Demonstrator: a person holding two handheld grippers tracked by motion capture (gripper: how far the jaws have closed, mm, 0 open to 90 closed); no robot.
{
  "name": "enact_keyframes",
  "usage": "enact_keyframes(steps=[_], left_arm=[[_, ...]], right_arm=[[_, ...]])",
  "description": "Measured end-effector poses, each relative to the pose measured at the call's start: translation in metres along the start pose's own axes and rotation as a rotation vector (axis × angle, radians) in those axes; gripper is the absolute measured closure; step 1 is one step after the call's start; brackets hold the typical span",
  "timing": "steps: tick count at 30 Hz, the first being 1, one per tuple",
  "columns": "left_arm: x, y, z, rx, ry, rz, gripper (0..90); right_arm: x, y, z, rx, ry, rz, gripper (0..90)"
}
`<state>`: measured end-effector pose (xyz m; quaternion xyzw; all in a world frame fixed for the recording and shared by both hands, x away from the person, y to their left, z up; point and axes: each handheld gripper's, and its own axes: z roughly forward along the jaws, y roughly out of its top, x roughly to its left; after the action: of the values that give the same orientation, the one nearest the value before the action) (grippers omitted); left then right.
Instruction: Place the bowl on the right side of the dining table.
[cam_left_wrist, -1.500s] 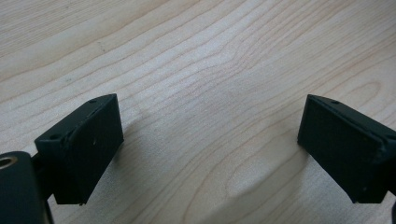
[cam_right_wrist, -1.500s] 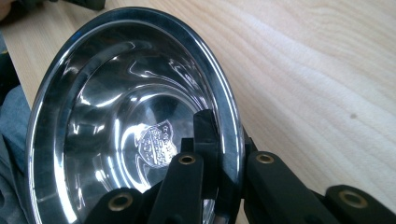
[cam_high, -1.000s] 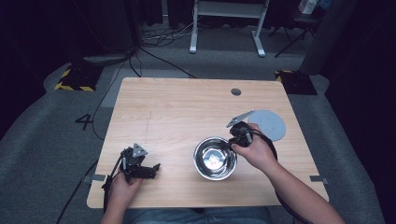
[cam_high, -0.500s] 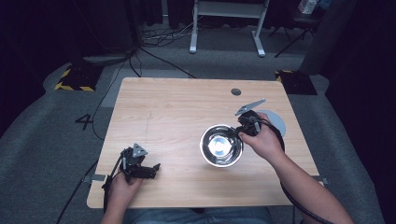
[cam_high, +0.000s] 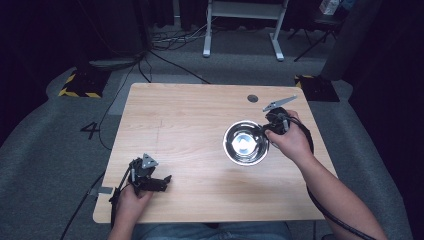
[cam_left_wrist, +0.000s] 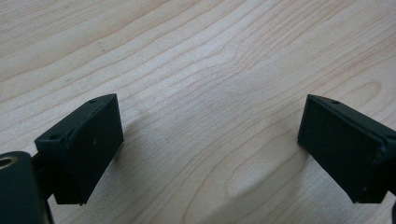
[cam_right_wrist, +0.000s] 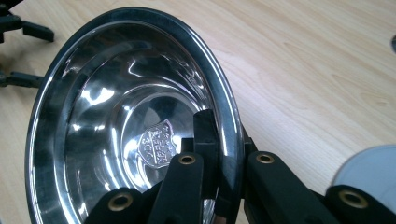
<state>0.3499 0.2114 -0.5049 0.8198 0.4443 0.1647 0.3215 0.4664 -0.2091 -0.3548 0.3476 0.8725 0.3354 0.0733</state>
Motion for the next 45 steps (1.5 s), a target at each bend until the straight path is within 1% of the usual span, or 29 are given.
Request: enact_keyframes(steps=[1, 2, 3, 4, 5, 6, 10, 11, 12, 13, 15, 18, 19, 20, 25, 28, 30, 31, 36, 38, 39, 45], left_arm=[[0.0, 0.0, 0.0, 0.0, 0.0, 0.0, 6.9], [0.0, 0.0, 0.0, 0.0, 0.0, 0.0, 6.9], [0.0, 0.0, 0.0, 0.0, 0.0, 0.0, 6.9], [0.0, 0.0, 0.0, 0.001, -0.002, -0.001, 7.0], [0.0, 0.0, 0.0, 0.001, -0.002, -0.001, 6.9], [0.0, 0.0, 0.0, 0.002, -0.006, -0.005, 6.9], [0.0, 0.001, 0.001, 0.003, -0.008, -0.008, 6.8], [0.0, 0.001, 0.001, 0.003, -0.008, -0.008, 6.8], [0.0, 0.001, 0.001, 0.003, -0.008, -0.007, 6.8], [0.0, 0.001, 0.001, 0.003, -0.007, -0.007, 6.8], [0.0, 0.001, 0.001, 0.003, -0.007, -0.007, 6.8], [0.0, 0.001, 0.001, 0.003, -0.006, -0.007, 6.8], [0.0, 0.001, 0.001, 0.003, -0.006, -0.007, 6.9], [0.0, 0.001, 0.001, 0.003, -0.005, -0.008, 6.9], [0.0, 0.001, 0.001, 0.003, -0.005, -0.008, 6.9], [0.0, 0.001, 0.001, 0.002, -0.005, -0.008, 7.0], [0.0, 0.001, 0.001, 0.003, -0.004, -0.008, 6.9], [0.0, 0.001, 0.001, 0.003, -0.004, -0.008, 7.0], [0.0, 0.001, 0.001, 0.003, -0.004, -0.008, 7.0], [0.0, 0.001, 0.001, 0.003, -0.004, -0.008, 6.9], [0.0, 0.001, 0.001, 0.003, -0.004, -0.008, 6.9], [0.0, 0.001, 0.001, 0.003, -0.004, -0.008, 7.0]], right_arm=[[-0.003, 0.0, -0.001, -0.002, -0.005, 0.008, 87.3], [-0.003, 0.0, -0.001, -0.002, -0.005, 0.008, 87.3], [-0.009, 0.0, -0.003, -0.006, -0.016, 0.026, 87.3], [-0.012, 0.0, -0.005, -0.01, -0.021, 0.033, 87.3], [-0.012, 0.0, -0.005, -0.01, -0.021, 0.033, 87.3], [-0.017, 0.0, -0.007, -0.019, -0.031, 0.046, 87.3], [-0.029, -0.001, -0.012, -0.032, -0.047, 0.076, 87.3], [-0.029, -0.001, -0.012, -0.032, -0.047, 0.076, 87.3], [-0.032, -0.001, -0.014, -0.034, -0.053, 0.08, 87.3], [-0.038, -0.002, -0.016, -0.036, -0.066, 0.092, 87.3], [-0.045, -0.001, -0.018, -0.039, -0.08, 0.103, 87.3], [-0.053, -0.001, -0.022, -0.046, -0.093, 0.118, 87.3], [-0.053, -0.001, -0.022, -0.046, -0.093, 0.118, 87.3], [-0.058, 0.0, -0.025, -0.052, -0.103, 0.125, 87.3], [-0.071, 0.001, -0.032, -0.068, -0.124, 0.148, 87.3], [-0.079, 0.0, -0.035, -0.07, -0.14, 0.167, 87.3], [-0.082, 0.0, -0.036, -0.071, -0.145, 0.169, 87.3], [-0.088, 0.0, -0.038, -0.074, -0.159, 0.176, 87.3], [-0.101, 0.0, -0.041, -0.076, -0.185, 0.198, 87.3], [-0.103, -0.001, -0.041, -0.075, -0.186, 0.207, 87.3], [-0.109, -0.002, -0.042, -0.079, -0.192, 0.22, 87.3], [-0.127, -0.005, -0.046, -0.082, -0.219, 0.257, 87.3]])
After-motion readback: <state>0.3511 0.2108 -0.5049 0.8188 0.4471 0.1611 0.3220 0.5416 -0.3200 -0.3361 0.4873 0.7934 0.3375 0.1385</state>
